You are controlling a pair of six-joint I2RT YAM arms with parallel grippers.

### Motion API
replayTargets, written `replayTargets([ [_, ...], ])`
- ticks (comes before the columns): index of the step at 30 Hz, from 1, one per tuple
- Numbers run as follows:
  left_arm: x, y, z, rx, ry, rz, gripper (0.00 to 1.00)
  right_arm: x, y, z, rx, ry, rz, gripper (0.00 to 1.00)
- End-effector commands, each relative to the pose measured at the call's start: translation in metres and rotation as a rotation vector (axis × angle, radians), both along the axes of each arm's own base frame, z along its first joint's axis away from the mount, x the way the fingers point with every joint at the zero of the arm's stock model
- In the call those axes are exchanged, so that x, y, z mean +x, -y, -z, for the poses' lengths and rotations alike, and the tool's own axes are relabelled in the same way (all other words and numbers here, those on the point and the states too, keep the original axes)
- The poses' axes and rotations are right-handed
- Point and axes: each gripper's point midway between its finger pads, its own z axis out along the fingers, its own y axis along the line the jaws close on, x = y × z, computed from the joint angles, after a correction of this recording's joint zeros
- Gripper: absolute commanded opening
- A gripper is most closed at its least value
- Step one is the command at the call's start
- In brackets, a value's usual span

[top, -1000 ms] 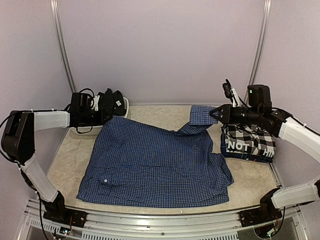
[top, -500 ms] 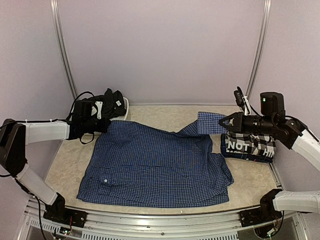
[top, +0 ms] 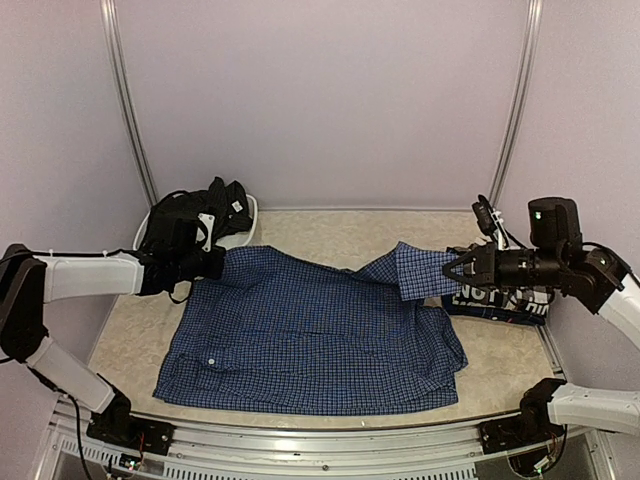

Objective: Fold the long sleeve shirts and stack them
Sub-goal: Fold the 1/3-folded shirt at the center of the board.

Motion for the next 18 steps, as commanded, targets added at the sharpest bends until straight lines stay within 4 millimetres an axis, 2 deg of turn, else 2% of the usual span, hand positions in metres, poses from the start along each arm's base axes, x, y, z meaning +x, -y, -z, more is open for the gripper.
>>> replayTargets([
  [1,-0.013,-0.015,-0.001,0.017,0.015,-0.080,0.00,-0.028,-0.002,0.004,0.021,-0.084,-0.054,0.00],
  [6,-0.025,-0.027,-0.012,0.014,0.061,-0.140,0.00,-0.050,0.003,-0.004,0.050,-0.112,-0.074,0.00],
  [11,-0.037,-0.031,-0.018,0.007,0.092,-0.162,0.00,-0.072,0.005,0.001,0.087,-0.164,-0.106,0.00],
  [18,-0.063,-0.043,-0.014,0.009,0.121,-0.206,0.00,-0.093,0.014,-0.005,0.093,-0.170,-0.127,0.00],
])
